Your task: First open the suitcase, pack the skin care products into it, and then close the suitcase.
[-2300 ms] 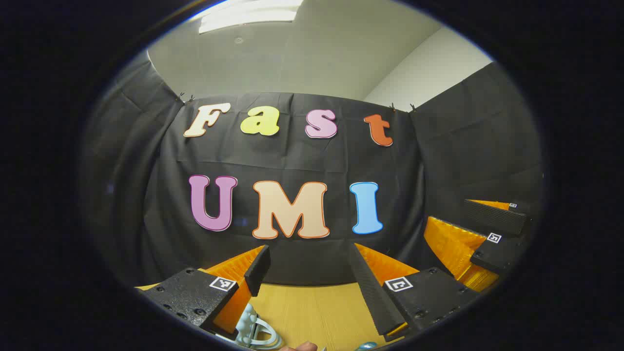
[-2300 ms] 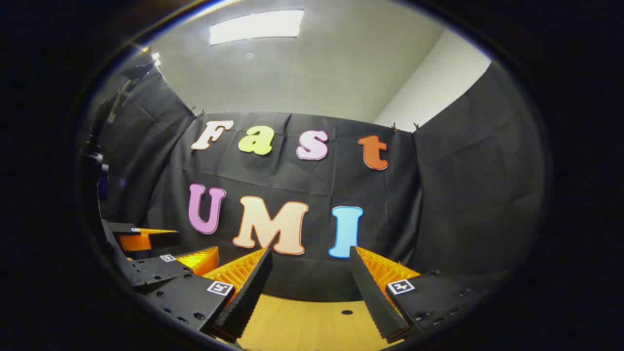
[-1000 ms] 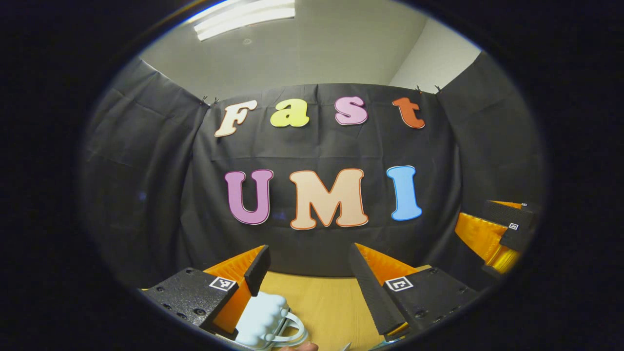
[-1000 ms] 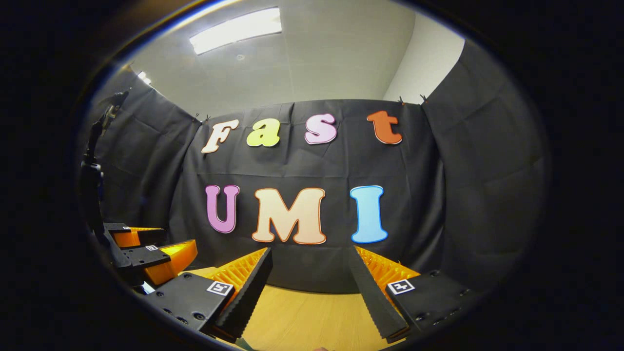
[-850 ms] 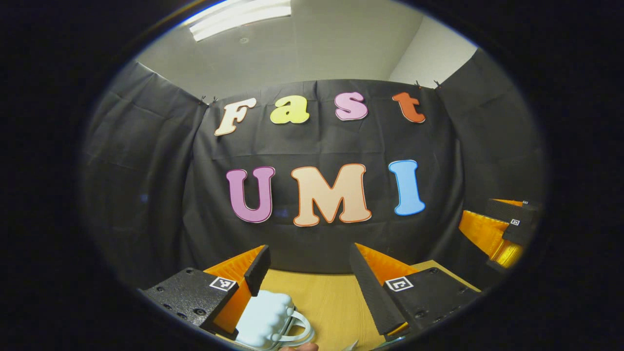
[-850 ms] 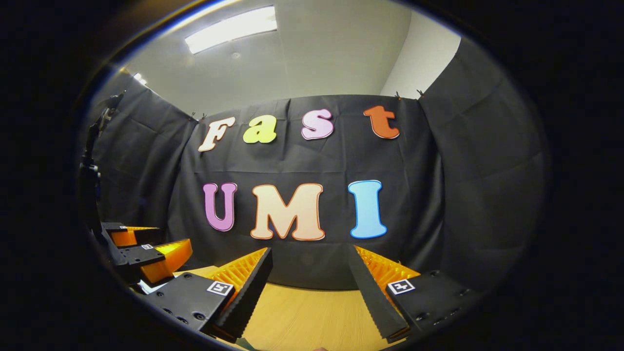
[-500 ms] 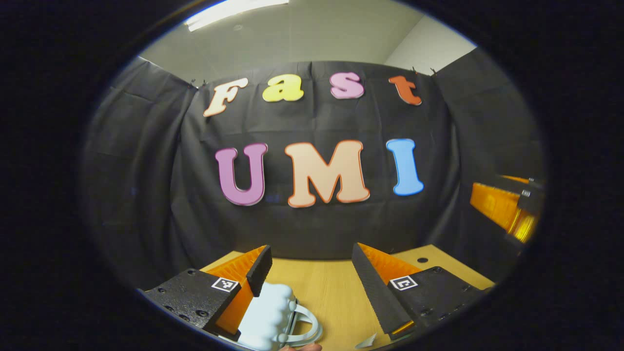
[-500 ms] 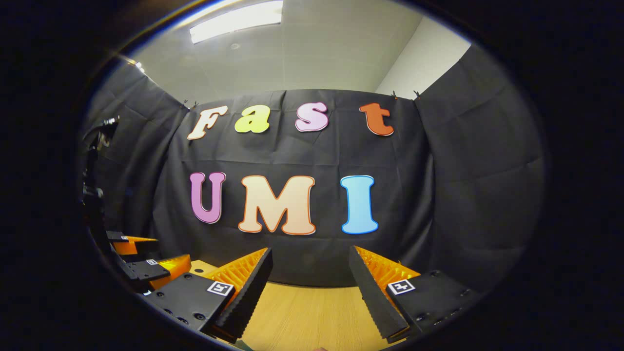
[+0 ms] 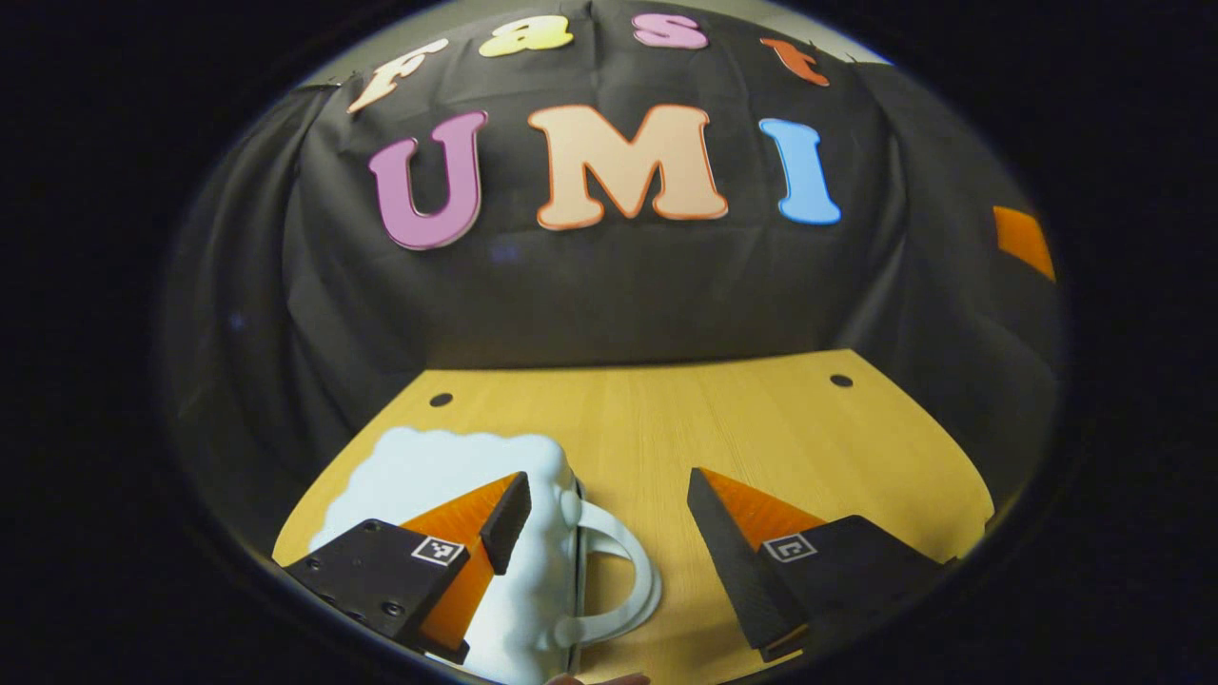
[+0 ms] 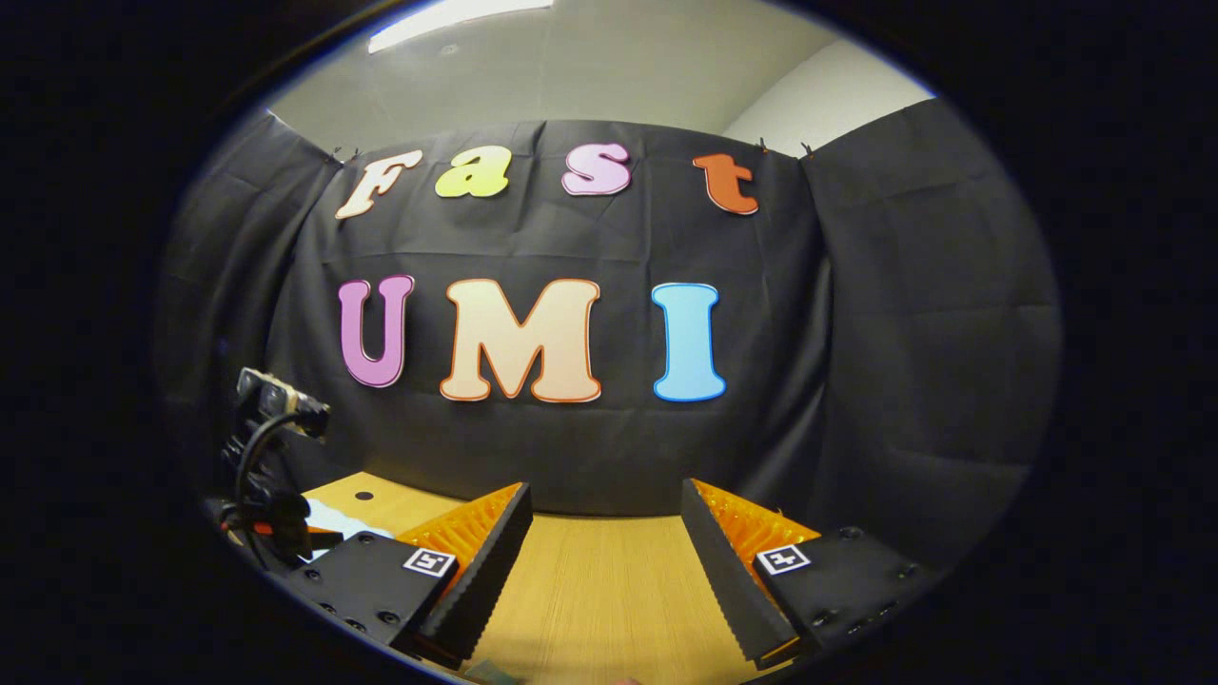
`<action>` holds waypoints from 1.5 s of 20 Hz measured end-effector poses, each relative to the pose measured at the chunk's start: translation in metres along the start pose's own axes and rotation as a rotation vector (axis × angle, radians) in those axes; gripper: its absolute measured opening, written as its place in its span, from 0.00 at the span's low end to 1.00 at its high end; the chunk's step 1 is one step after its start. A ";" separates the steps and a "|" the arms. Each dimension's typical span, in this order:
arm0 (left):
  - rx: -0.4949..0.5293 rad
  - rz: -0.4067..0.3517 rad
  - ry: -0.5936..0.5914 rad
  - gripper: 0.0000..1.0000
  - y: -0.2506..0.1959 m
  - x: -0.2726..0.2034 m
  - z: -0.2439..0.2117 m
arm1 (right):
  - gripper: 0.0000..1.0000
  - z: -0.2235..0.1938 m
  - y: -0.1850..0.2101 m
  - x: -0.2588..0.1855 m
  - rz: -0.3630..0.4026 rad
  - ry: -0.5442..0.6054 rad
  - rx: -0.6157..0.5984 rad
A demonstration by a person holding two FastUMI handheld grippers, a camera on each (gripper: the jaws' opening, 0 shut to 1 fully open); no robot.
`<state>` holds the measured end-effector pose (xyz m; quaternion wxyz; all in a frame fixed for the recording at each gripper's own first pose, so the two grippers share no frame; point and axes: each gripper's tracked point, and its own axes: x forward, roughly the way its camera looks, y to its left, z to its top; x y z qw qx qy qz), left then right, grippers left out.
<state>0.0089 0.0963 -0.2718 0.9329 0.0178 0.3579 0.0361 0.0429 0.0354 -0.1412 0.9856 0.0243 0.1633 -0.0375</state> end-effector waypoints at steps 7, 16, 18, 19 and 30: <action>-0.073 -0.041 0.292 0.98 -0.022 0.030 -0.070 | 1.00 -0.010 -0.021 0.005 -0.049 0.037 -0.023; -0.071 -0.040 0.526 0.57 -0.025 0.038 -0.122 | 0.99 -0.016 -0.033 0.008 -0.058 0.045 -0.067; -0.080 -0.052 0.526 0.16 -0.020 0.041 -0.123 | 0.99 -0.017 -0.031 0.008 -0.051 0.043 -0.087; -0.098 -0.058 0.525 0.18 -0.021 0.041 -0.121 | 0.99 -0.017 -0.029 0.008 -0.047 0.041 -0.097; 0.026 -0.154 0.412 0.01 -0.024 0.009 -0.070 | 0.98 -0.001 0.010 0.008 0.053 -0.033 -0.138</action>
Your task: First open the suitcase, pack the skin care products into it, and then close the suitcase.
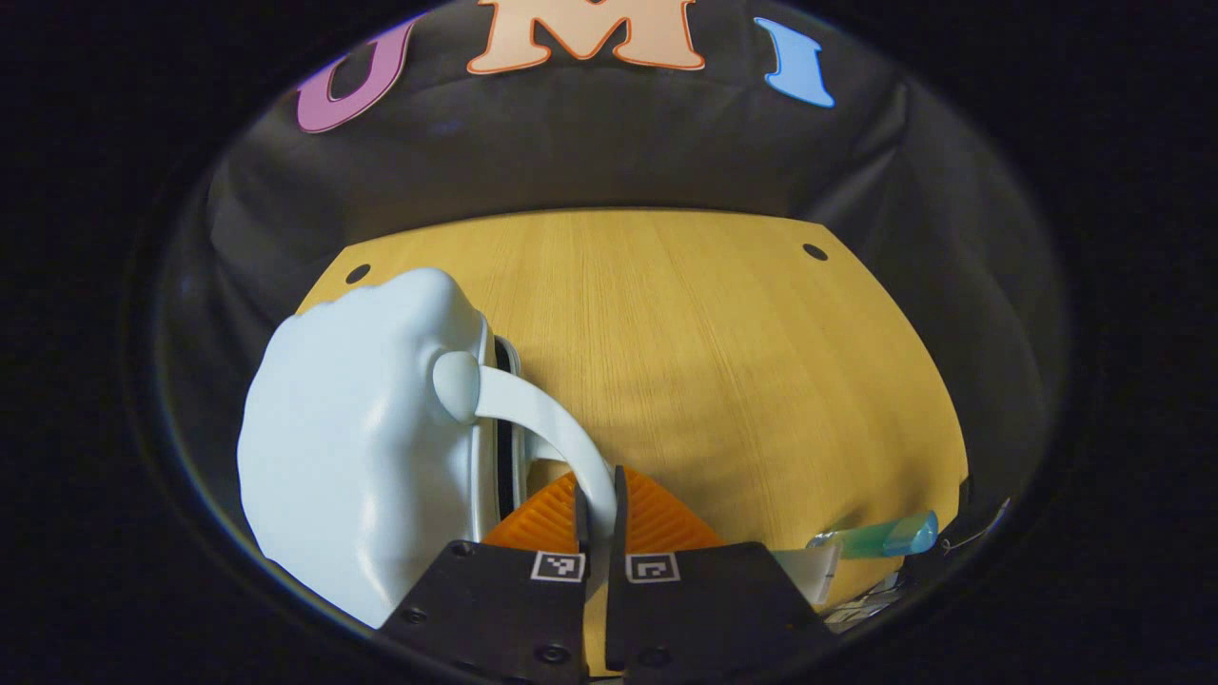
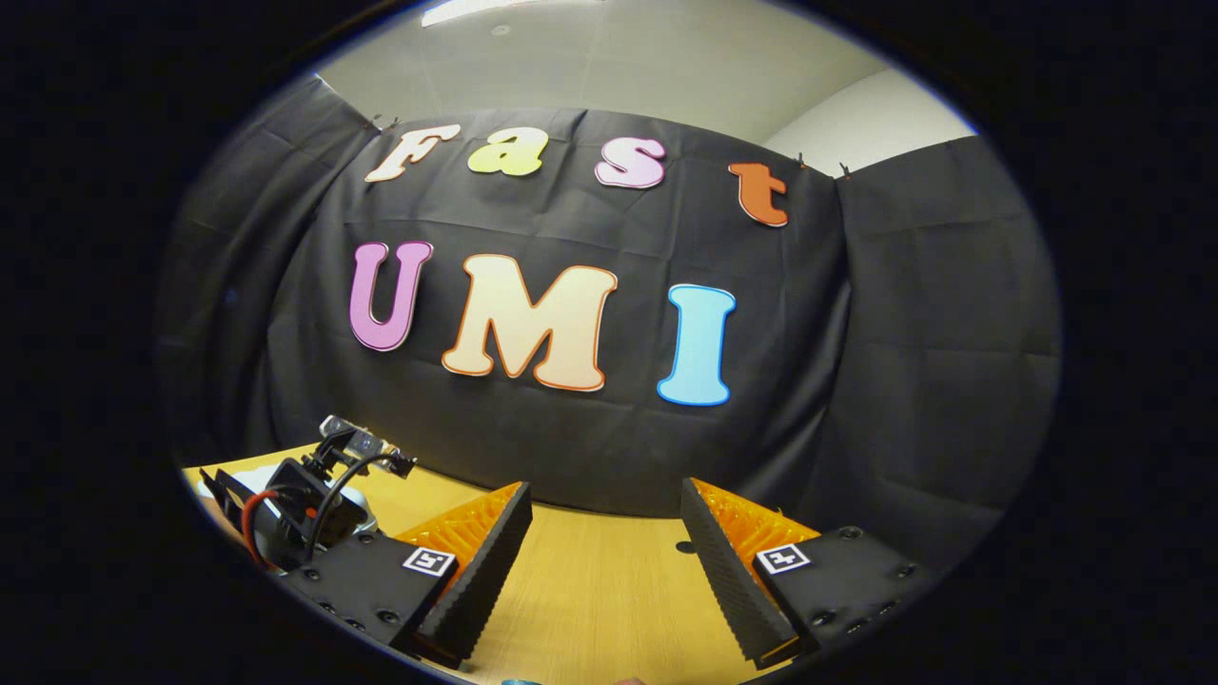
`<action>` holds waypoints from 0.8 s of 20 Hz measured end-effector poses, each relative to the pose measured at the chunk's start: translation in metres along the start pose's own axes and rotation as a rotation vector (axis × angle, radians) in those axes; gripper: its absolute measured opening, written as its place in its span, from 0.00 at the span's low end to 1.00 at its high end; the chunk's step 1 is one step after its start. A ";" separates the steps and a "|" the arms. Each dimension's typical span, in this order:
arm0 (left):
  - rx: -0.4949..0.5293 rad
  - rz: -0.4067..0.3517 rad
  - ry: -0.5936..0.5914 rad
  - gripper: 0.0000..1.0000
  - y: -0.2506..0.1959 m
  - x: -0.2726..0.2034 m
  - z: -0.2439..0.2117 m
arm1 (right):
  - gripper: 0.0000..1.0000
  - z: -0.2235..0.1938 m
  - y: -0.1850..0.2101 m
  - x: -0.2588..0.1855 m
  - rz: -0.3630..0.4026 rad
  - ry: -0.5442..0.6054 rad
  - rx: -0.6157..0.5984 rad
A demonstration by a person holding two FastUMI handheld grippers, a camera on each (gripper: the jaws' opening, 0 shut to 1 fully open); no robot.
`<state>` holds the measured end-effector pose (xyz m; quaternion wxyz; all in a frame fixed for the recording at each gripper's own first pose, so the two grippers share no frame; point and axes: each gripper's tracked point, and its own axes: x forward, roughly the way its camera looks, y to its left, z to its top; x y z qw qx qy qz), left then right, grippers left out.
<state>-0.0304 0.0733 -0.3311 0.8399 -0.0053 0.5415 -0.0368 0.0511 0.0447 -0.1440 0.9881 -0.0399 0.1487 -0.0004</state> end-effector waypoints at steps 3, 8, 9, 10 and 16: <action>0.045 0.023 -0.059 0.01 0.017 -0.033 0.029 | 0.99 0.009 0.016 0.001 0.035 -0.035 0.001; -0.035 0.009 -0.165 0.01 0.063 -0.084 0.077 | 0.98 0.012 0.044 0.004 0.089 -0.051 0.029; -0.043 0.021 -0.190 0.01 0.076 -0.095 0.085 | 0.98 0.015 0.048 0.005 0.092 -0.057 0.029; -0.052 0.035 -0.215 0.01 0.090 -0.104 0.092 | 0.99 0.017 0.052 0.005 0.096 -0.063 0.030; -0.052 0.085 -0.281 0.01 0.167 -0.133 0.111 | 0.98 0.024 0.084 0.010 0.108 -0.077 0.039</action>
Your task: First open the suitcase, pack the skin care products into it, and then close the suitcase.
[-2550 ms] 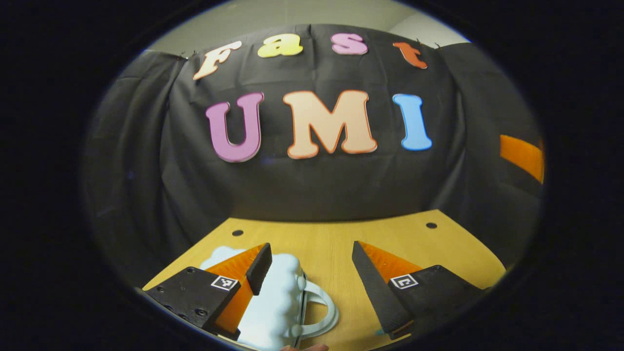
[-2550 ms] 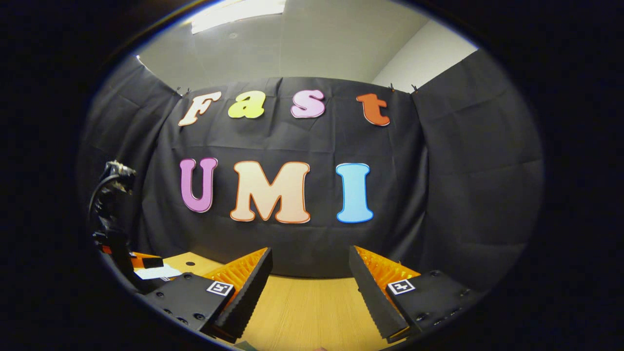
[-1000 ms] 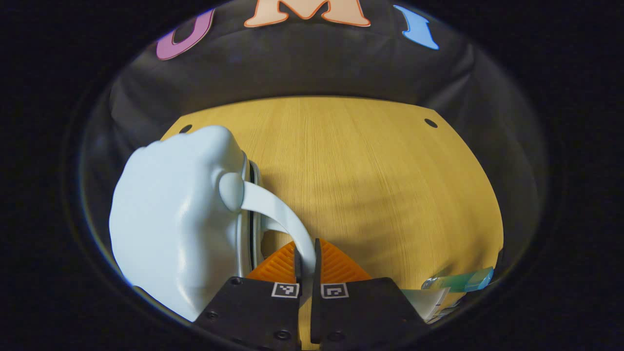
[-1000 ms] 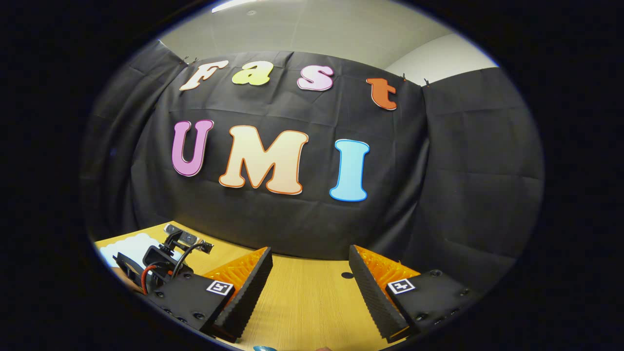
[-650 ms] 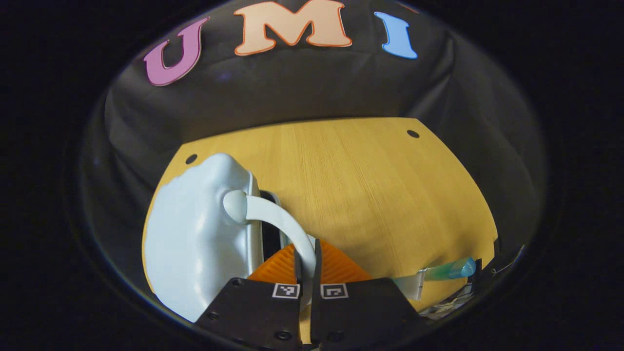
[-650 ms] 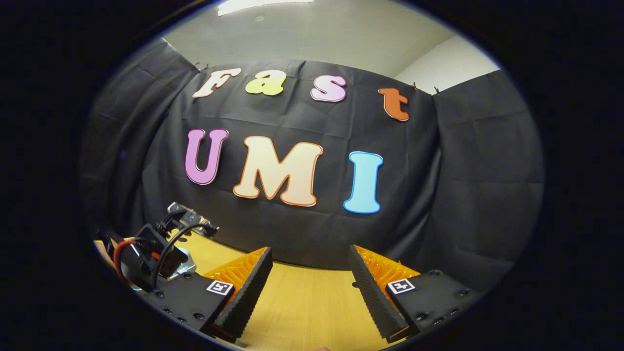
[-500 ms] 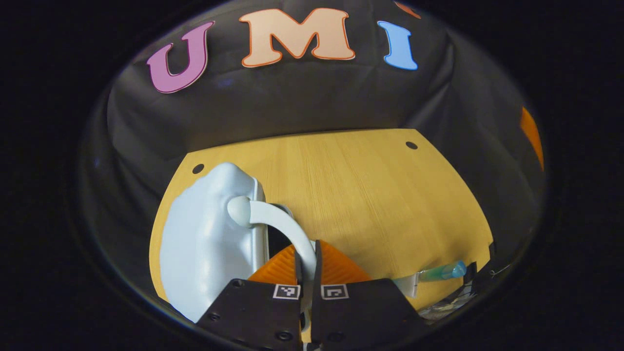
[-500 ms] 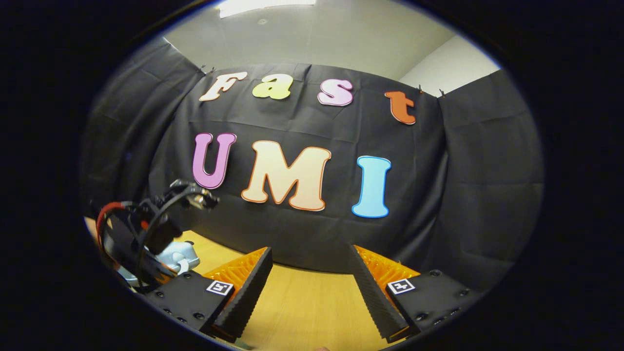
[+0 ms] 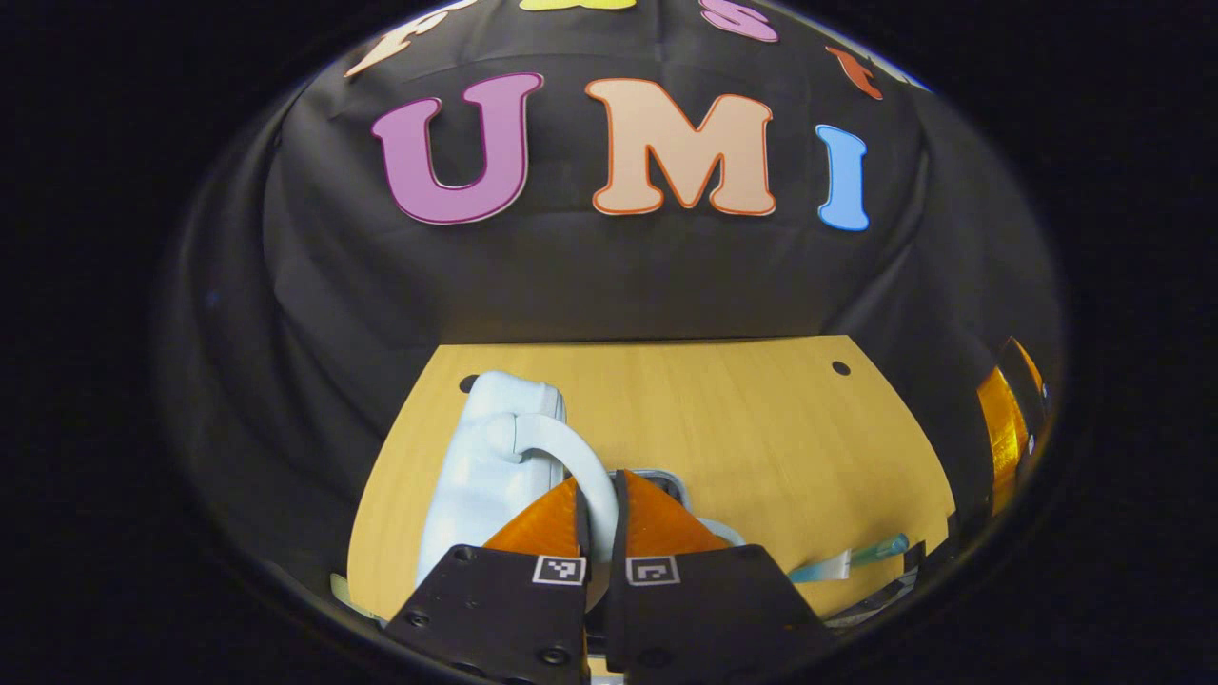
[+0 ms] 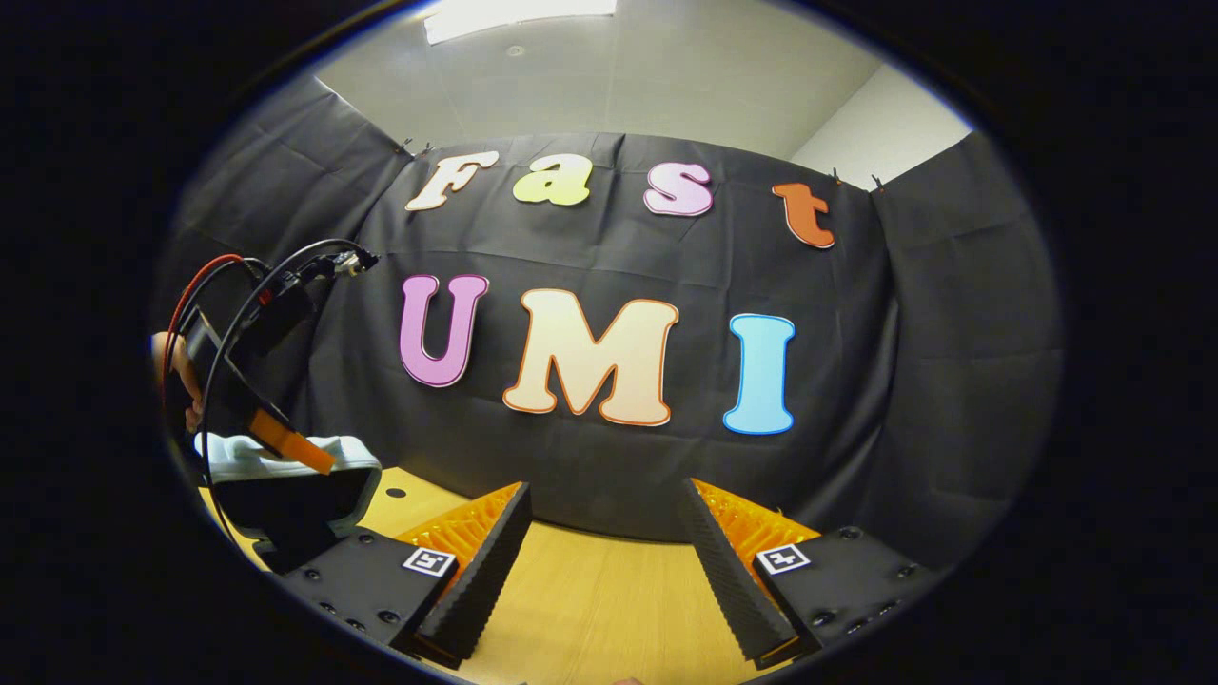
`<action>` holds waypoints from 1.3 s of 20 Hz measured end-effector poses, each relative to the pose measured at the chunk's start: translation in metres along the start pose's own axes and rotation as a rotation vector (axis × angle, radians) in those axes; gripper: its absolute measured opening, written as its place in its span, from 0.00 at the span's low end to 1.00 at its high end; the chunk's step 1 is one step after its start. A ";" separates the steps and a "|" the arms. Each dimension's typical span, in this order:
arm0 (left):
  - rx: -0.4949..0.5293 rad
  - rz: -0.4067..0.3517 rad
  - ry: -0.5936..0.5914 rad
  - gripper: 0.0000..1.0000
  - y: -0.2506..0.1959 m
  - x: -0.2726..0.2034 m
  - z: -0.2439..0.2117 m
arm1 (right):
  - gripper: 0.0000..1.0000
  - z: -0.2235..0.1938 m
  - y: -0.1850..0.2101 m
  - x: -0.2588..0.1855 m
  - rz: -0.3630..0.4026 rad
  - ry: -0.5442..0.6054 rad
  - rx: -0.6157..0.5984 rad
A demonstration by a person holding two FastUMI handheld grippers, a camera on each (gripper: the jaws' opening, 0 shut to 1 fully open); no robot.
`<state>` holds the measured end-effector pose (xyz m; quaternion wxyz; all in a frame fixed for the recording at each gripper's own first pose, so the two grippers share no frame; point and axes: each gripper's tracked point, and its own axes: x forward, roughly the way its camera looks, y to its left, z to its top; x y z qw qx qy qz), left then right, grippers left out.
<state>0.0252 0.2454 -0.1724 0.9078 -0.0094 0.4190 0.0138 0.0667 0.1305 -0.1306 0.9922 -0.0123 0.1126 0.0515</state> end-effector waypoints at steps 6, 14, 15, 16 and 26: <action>0.009 0.072 -0.043 0.01 0.084 -0.003 0.016 | 0.98 0.005 0.035 0.011 -0.020 -0.009 0.013; -0.031 0.173 -0.046 0.01 0.202 -0.003 -0.002 | 0.98 0.007 0.089 0.031 -0.018 -0.004 0.022; -0.051 0.189 -0.045 0.01 0.216 0.000 -0.006 | 0.98 0.009 0.096 0.035 -0.011 -0.008 0.016; -0.074 0.199 -0.034 0.01 0.230 0.002 -0.011 | 0.98 0.012 0.103 0.037 -0.004 -0.013 0.007; -0.292 0.280 0.091 0.01 0.338 0.038 -0.101 | 0.98 0.018 0.145 0.057 0.047 -0.021 -0.051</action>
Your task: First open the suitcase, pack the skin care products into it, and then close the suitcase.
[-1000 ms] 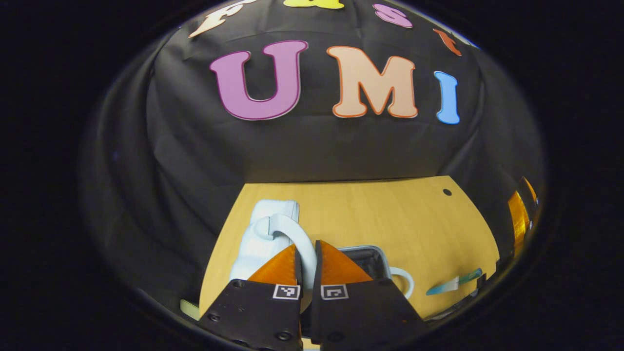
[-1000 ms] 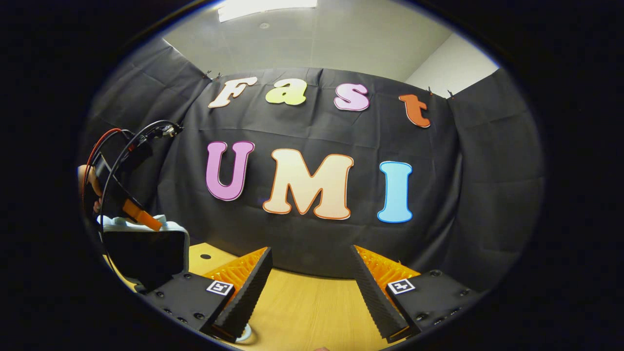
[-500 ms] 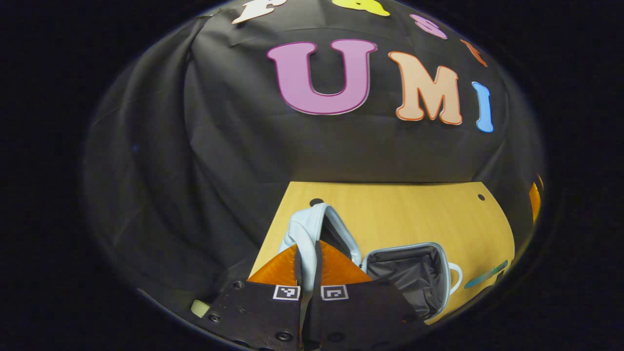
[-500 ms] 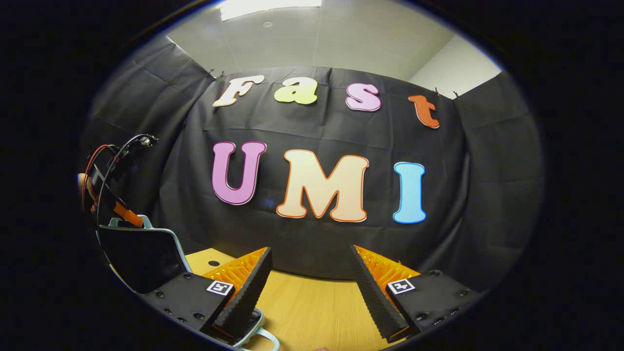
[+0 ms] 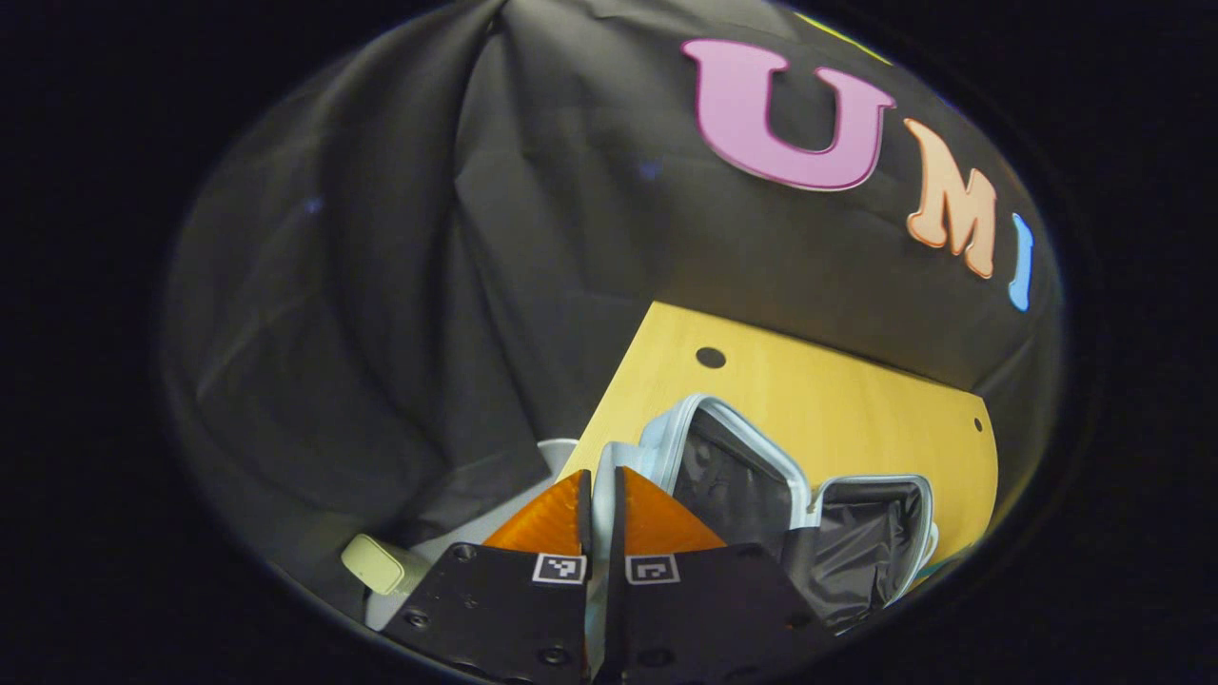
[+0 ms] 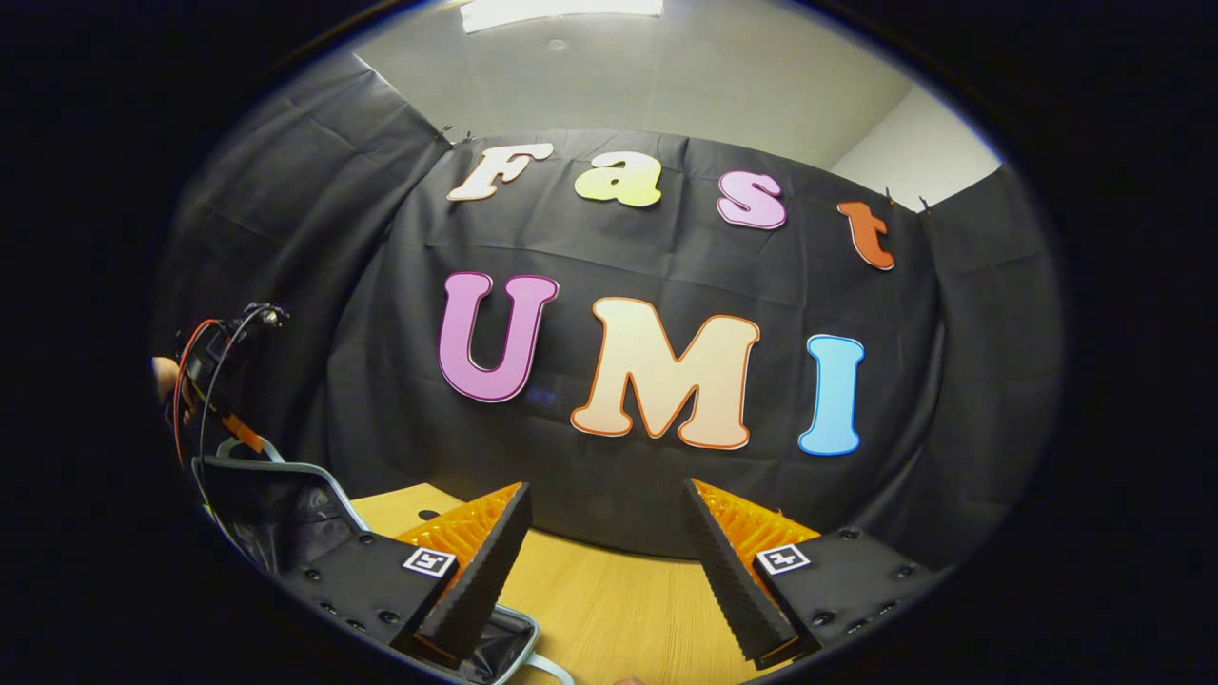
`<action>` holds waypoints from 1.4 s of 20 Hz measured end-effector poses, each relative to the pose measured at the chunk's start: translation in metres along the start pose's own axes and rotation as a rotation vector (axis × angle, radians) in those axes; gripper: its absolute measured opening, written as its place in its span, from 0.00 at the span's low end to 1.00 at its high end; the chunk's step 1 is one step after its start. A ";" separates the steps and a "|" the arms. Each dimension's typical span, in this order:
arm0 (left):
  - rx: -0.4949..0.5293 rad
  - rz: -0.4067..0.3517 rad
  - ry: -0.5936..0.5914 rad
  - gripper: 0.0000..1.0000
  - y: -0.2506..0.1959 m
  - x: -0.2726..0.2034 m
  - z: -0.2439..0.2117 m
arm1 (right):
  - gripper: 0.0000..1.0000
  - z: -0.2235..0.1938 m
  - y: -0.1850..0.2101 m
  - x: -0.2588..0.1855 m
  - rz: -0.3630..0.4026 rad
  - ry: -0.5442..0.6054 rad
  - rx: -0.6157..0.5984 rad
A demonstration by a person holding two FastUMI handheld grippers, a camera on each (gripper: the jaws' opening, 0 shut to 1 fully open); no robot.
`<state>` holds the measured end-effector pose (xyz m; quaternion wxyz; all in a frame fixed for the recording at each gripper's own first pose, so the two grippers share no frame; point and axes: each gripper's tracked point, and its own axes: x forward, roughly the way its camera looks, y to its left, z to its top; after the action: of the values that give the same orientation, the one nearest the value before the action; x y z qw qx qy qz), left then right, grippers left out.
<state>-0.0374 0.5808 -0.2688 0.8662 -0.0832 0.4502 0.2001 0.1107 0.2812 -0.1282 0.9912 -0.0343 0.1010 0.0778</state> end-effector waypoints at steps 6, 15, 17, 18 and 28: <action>-0.051 0.036 0.101 0.01 0.030 0.049 -0.056 | 0.98 -0.011 0.010 0.004 0.005 0.035 -0.015; -0.101 0.170 -0.094 0.58 0.039 0.054 -0.059 | 0.98 -0.019 0.002 -0.003 0.011 0.042 -0.021; -0.109 0.192 -0.250 0.95 0.022 0.027 -0.036 | 0.98 -0.017 -0.007 -0.009 0.007 0.033 -0.007; -0.102 0.210 -0.327 0.95 0.011 0.011 -0.021 | 0.98 -0.015 -0.013 -0.013 0.005 0.021 -0.002; -0.006 0.104 -0.705 0.93 -0.113 -0.174 0.027 | 0.98 -0.004 -0.082 -0.050 0.003 -0.031 0.039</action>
<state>-0.0587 0.4398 -0.1159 0.9567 0.0112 0.1268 0.2617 0.0751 0.1926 -0.1173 0.9930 -0.0138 0.0872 0.0778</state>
